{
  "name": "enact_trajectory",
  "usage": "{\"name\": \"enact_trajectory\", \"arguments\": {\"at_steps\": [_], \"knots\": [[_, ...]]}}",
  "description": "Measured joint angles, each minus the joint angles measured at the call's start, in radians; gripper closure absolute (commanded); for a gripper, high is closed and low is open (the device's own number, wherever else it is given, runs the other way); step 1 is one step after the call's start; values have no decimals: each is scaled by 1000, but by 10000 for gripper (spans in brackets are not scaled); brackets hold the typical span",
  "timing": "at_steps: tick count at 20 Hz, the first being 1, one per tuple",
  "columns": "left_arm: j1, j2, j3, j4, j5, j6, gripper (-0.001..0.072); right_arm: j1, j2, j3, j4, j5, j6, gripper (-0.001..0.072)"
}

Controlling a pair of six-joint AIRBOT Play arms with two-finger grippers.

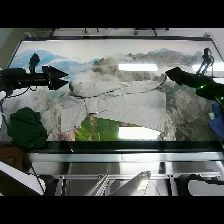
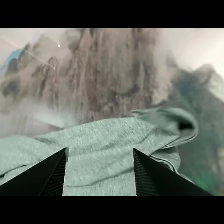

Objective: Fold the shirts.

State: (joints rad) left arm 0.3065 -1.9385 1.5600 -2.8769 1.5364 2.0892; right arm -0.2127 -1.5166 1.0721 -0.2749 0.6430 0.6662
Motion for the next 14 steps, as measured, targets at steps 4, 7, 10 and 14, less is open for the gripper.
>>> {"name": "enact_trajectory", "arguments": {"at_steps": [4, 7, 10, 14], "knots": [[51, -63, 121, -16, 80, -51, 13, -108, -18, 7, -14, 145, 50, 251], [106, -13, 122, 72, 132, -80, 12, -219, -9, 1, -74, 325, 124, 283], [159, 75, 21, 236, 113, -95, 12, -298, -6, -70, -155, 461, 195, 347], [222, 158, -134, 338, 64, -106, 12, -335, -5, -243, -203, 520, 238, 226]]}}
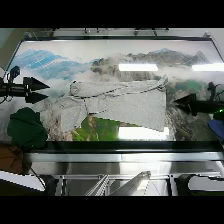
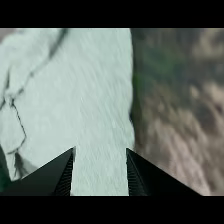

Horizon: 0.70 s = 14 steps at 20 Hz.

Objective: Fold the shirts.

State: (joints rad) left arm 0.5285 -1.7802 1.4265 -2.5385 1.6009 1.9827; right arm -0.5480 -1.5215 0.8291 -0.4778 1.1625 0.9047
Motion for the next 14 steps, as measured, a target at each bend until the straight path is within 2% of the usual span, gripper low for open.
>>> {"name": "enact_trajectory", "arguments": {"at_steps": [4, 5, 6, 12, 14], "knots": [[40, 29, -70, 33, 8, -1, 12, 0, 2, -137, -37, 3, 50, 210], [44, 32, -77, 37, 14, -1, 12, 8, 2, -164, -38, 8, 57, 251], [47, 33, -82, 38, 18, -1, 12, 20, 2, -186, -43, 10, 66, 259], [31, 37, -93, 47, -3, -1, 13, 179, 2, -242, -21, -15, 71, 262], [12, 37, -93, 50, -47, -1, 13, 230, 1, -247, 13, -36, 45, 369]]}}
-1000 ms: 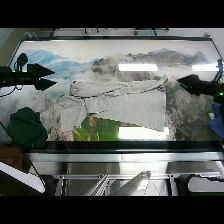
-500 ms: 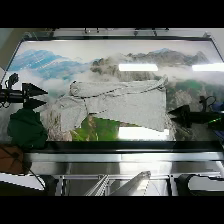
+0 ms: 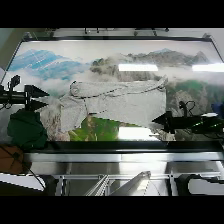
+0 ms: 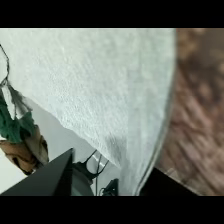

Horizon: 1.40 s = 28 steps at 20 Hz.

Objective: Fold the shirts.

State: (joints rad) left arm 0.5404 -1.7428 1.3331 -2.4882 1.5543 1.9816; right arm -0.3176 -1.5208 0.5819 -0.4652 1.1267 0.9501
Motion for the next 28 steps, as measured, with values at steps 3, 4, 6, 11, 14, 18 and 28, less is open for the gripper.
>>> {"name": "enact_trajectory", "arguments": {"at_steps": [3, 4, 6, 11, 14, 18, 28], "knots": [[-48, 0, 0, 17, -109, -1, 14, 39, -1, -3, 56, -24, -32, 369], [-67, 0, 0, 27, -154, -5, 14, 45, -2, -3, 71, -25, -39, 369], [-109, -8, 0, 55, -243, -8, 14, 53, -1, -3, 90, -24, -48, 369], [-188, -110, 52, 98, -307, -11, 13, 60, -2, -4, 116, -2, -58, 370], [-224, -193, 130, 83, -225, -27, 14, 61, -2, -5, 116, 24, -60, 369], [-282, -264, 206, 116, -95, -29, 509, 61, -1, -5, 126, 50, -61, 374], [-268, -165, 299, -120, 217, 64, 675, 39, 61, 8, 389, 320, -241, 694]]}}
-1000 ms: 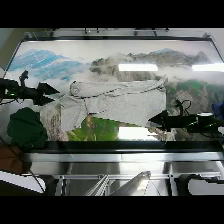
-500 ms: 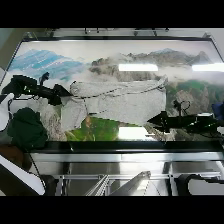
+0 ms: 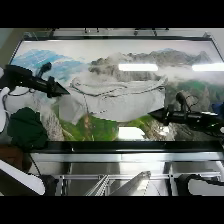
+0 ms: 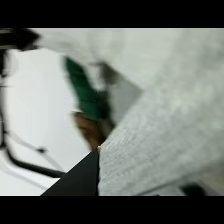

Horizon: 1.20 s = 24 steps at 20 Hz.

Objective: Fold the shirts.

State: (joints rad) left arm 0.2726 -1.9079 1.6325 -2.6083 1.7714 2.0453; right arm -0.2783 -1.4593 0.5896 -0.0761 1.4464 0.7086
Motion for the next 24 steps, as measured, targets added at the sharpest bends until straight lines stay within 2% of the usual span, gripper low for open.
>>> {"name": "enact_trajectory", "arguments": {"at_steps": [4, 6, 8, 11, 14, 20, 24], "knots": [[84, 226, 10, -241, 48, 82, 675, -84, 219, 43, 364, 254, -124, 694], [136, 368, 39, -306, 58, 106, 675, -171, 383, 95, 520, 291, -158, 694], [195, 507, 94, -346, 59, 123, 675, -276, 539, 164, 597, 252, -171, 695], [302, 681, 183, -372, 26, 129, 675, -437, 750, 291, 517, 80, -120, 695], [371, 792, 201, -386, 8, 119, 675, -494, 863, 369, 401, -40, -67, 695], [305, 868, 66, -387, 7, 76, 675, -449, 906, 409, 322, -116, -35, 695], [288, 869, 150, -391, 26, 60, 675, -442, 926, 413, 307, -155, -31, 695]]}}
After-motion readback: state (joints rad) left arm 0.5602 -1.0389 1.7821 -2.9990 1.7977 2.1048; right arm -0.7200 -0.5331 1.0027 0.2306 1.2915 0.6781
